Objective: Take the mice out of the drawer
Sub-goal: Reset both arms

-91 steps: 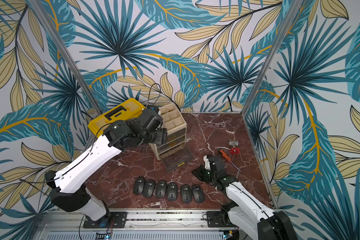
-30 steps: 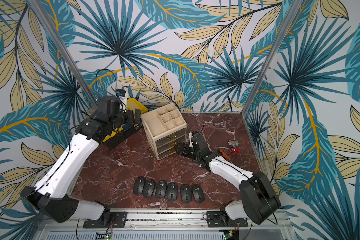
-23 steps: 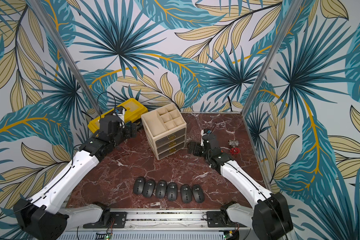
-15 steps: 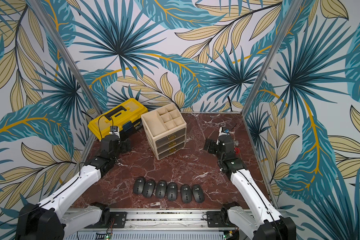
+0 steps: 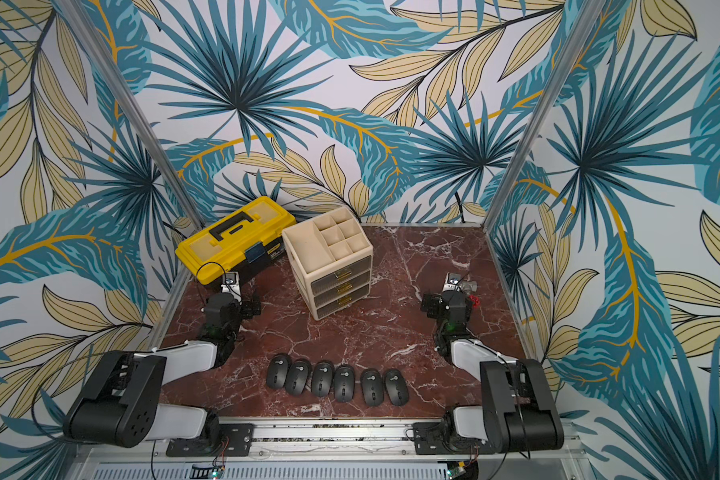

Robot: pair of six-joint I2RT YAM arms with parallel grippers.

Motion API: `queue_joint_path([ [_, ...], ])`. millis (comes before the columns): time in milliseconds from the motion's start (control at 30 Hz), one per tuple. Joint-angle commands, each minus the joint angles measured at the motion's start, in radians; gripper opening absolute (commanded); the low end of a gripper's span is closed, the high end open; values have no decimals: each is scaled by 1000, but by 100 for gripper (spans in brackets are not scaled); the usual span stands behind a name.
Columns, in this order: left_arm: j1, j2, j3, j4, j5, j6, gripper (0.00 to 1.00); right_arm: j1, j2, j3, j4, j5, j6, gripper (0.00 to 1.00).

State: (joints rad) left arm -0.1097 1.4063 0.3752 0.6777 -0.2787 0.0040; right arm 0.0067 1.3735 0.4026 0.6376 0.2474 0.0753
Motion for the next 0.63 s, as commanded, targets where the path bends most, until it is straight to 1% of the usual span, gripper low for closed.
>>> queue_joint_path([
  [0, 51, 56, -20, 238, 73, 27, 100, -5, 109, -47, 301, -76, -4, 100],
  [33, 69, 101, -31, 301, 94, 11, 100, -5, 164, -57, 392, -91, -27, 100],
  [67, 77, 159, -38, 366, 103, 11, 100, -5, 142, -46, 328, -93, -21, 100],
  [100, 79, 187, -37, 410, 98, 12, 100, -5, 115, -1, 198, -74, 7, 100],
  [133, 84, 157, -24, 331, 103, -2, 100, -2, 125, 7, 201, -76, -11, 99],
  [167, 94, 137, 9, 232, 111, -15, 100, -2, 143, -15, 275, -90, -29, 100],
  [200, 110, 131, 19, 201, 143, -26, 100, -2, 147, -13, 277, -89, -33, 100],
  [267, 119, 156, 0, 276, 159, -29, 100, -2, 122, 6, 198, -89, -15, 100],
  [300, 119, 171, -11, 328, 159, -21, 100, -2, 130, 1, 219, -92, -22, 100],
  [367, 119, 151, 0, 269, 159, -26, 100, -2, 129, 4, 212, -91, -22, 99],
  [433, 120, 167, -9, 314, 159, -22, 100, -1, 134, 5, 214, -93, -24, 100],
  [500, 119, 158, -4, 288, 159, -25, 100, -1, 135, 8, 210, -92, -24, 99],
  [567, 119, 166, -9, 316, 158, -21, 100, -1, 130, 4, 213, -92, -25, 99],
  [600, 118, 161, -6, 299, 159, -23, 100, -1, 131, 4, 214, -93, -25, 100],
])
